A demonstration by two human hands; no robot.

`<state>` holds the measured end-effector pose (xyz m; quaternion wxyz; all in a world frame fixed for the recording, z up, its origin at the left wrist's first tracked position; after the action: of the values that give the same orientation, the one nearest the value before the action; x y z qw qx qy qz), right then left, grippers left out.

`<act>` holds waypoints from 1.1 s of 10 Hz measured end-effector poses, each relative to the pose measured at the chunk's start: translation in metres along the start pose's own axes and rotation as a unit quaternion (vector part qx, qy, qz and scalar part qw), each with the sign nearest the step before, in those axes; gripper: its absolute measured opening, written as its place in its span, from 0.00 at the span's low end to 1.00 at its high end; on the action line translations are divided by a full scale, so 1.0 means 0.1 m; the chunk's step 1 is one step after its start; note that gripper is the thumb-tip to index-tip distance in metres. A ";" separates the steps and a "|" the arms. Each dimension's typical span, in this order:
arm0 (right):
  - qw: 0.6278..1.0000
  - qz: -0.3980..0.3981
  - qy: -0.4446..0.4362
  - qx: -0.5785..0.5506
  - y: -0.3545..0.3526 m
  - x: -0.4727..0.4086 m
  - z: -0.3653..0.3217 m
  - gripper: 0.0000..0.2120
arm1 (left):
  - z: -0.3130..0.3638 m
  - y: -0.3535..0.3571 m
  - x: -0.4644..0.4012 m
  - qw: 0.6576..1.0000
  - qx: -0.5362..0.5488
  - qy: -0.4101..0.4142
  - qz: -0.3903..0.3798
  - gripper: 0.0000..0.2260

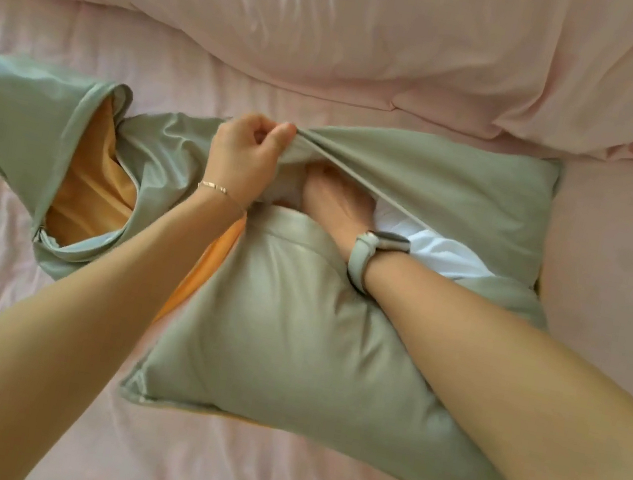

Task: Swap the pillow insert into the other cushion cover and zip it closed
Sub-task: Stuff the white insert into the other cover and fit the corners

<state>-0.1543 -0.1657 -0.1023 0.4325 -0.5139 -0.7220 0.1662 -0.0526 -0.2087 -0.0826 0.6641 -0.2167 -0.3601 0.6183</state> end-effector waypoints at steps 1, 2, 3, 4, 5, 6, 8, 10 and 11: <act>1.000 0.026 0.010 -0.003 -0.06 -0.07 -0.03 0.21 | -0.01 -0.04 -0.16 0.999 0.042 -0.015 0.009 0.10; 0.999 -0.040 -0.010 -0.025 0.02 -0.14 0.01 0.18 | 0.03 -0.05 -0.23 0.997 0.072 -0.016 -0.003 0.11; 0.995 -0.097 -0.032 -0.017 0.05 -0.14 0.07 0.17 | 0.06 -0.02 -0.25 0.997 0.081 -0.010 -0.015 0.10; 0.995 -0.077 -0.060 0.005 0.02 -0.11 0.09 0.17 | 0.13 0.02 -0.26 0.996 0.082 0.001 -0.028 0.10; 0.999 -0.023 -0.014 -0.048 -0.01 -0.21 0.10 0.17 | 0.13 0.00 -0.27 0.997 0.073 0.018 -0.027 0.11; 0.992 0.005 0.024 -0.126 0.01 -0.30 0.08 0.18 | 0.13 -0.04 -0.26 0.997 0.050 0.038 -0.033 0.11; 0.970 0.037 0.019 -0.241 -0.02 -0.27 0.05 0.17 | 0.12 -0.09 -0.28 0.997 0.070 0.028 -0.012 0.10; 0.984 0.004 0.078 -0.162 -0.01 -0.37 0.18 0.16 | 0.12 -0.04 -0.31 0.989 0.147 -0.004 -0.017 0.12; 0.974 -0.001 0.068 -0.215 0.07 -0.44 0.19 0.16 | 0.17 0.07 -0.26 0.977 0.203 -0.041 -0.058 0.13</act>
<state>-0.1613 -0.1979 -0.1382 0.3602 -0.6045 -0.7099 -0.0287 -0.0698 -0.2357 -0.0821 0.7140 -0.0305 -0.2657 0.6471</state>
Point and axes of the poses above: each hand's wrist, its own x-axis away from the middle knuckle, its own y-axis out of the palm, z = x × y, the point moved 4 cm from there along -x, towards the middle knuckle, and after that the axes turned 8 degrees about -x, right-handed, at the moved point
